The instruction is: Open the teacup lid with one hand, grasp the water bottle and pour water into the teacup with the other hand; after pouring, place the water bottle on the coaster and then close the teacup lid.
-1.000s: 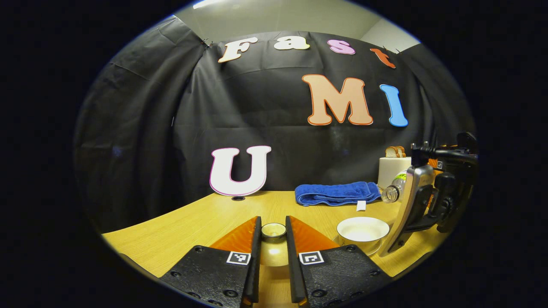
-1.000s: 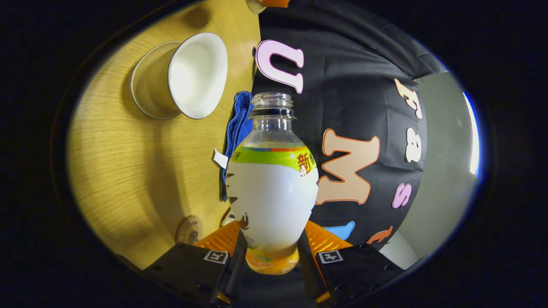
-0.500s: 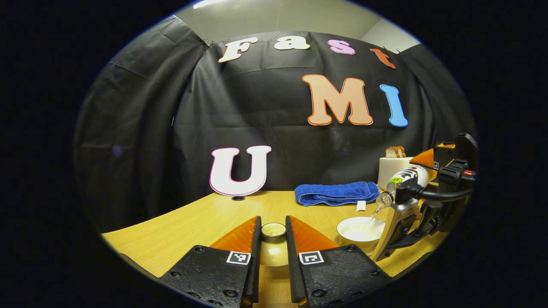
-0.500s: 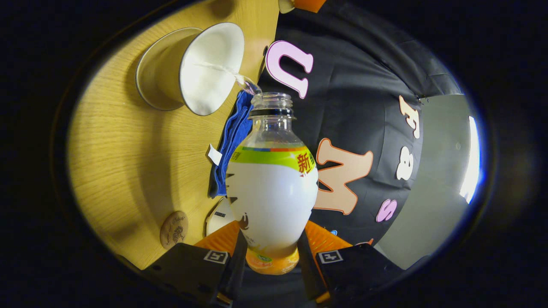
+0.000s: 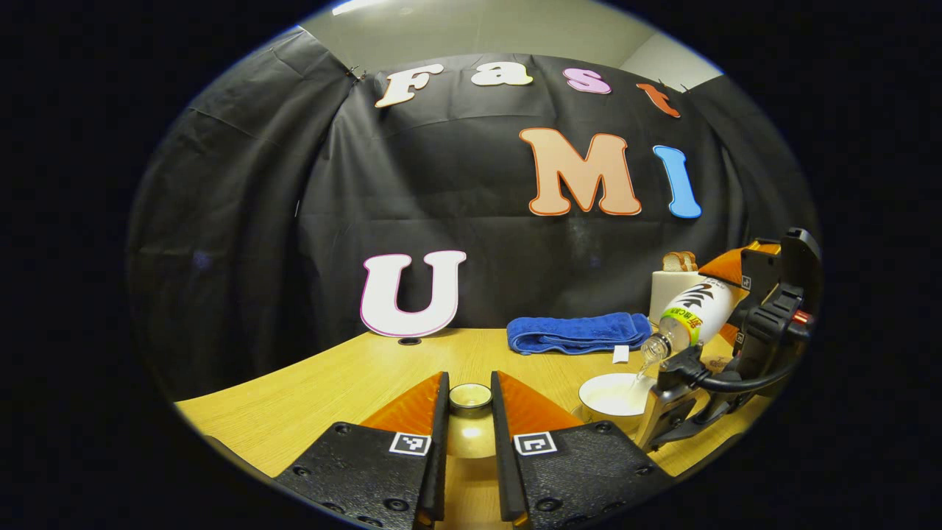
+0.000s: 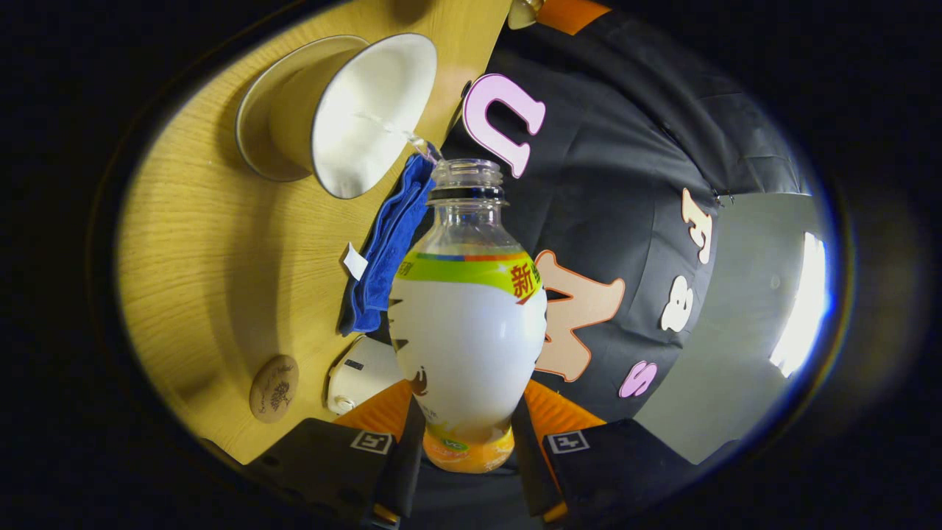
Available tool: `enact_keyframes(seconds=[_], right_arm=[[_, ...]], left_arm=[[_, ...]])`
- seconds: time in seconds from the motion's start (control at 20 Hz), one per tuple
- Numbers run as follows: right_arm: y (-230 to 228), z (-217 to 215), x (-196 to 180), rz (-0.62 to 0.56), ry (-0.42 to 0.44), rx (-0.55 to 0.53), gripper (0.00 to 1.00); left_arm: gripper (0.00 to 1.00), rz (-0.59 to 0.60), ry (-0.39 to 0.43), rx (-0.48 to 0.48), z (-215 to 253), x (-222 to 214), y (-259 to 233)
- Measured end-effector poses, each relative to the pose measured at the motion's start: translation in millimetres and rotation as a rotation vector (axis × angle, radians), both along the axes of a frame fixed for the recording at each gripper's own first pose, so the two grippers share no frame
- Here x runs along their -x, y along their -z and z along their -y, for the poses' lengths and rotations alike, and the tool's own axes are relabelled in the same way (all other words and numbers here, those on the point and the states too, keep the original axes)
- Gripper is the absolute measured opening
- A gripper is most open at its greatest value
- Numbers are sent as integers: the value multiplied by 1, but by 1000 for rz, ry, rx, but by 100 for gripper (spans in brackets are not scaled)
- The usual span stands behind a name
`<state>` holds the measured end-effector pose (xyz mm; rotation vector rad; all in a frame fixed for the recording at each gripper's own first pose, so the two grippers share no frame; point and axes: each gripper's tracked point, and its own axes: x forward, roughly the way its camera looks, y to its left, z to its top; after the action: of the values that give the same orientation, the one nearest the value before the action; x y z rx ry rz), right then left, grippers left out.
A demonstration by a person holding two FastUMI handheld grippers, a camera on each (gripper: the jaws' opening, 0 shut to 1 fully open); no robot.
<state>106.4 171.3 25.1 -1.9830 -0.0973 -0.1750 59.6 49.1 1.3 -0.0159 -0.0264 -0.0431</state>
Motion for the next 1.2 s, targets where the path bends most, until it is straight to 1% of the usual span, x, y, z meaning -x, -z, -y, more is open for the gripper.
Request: enact_keyframes(seconds=[0.35, 0.4, 0.5, 0.55, 0.6, 0.7, 0.75, 0.9, 0.95, 1.0, 1.1, 1.2], right_arm=[[0, 1, 1, 25, -8, 27, 60], [0, 2, 1, 21, -6, 22, 62], [5, 6, 0, -10, 13, -46, 63], [6, 10, -2, -35, 25, -109, 59], [10, 13, -4, -73, 37, -192, 63], [19, 25, -10, -148, 77, -400, 61], [26, 29, -10, -189, 99, -517, 58], [42, 40, -3, -292, 143, -918, 59], [43, 45, -3, -319, 147, -1055, 62], [44, 48, -2, -347, 142, -1172, 58], [42, 72, -5, -347, 172, -1344, 59], [42, 96, -9, -318, 197, -1498, 60]], left_arm=[[26, 0, 0, 0, 0, 0, 0], [27, 0, 0, 0, 0, 0, 0], [27, 0, 0, 0, 0, 0, 0], [27, 0, 0, 0, 0, 0, 0], [27, 0, 0, 0, 0, 0, 0], [26, 0, 0, 0, 0, 0, 1], [26, 0, 0, 0, 0, 0, 0], [27, 0, 0, 0, 0, 0, 1], [26, 0, 0, 0, 0, 0, 0], [27, 0, 0, 0, 0, 0, 0], [27, -1, 0, 0, 0, 0, 0], [27, -1, 0, 0, 0, 0, 0]])
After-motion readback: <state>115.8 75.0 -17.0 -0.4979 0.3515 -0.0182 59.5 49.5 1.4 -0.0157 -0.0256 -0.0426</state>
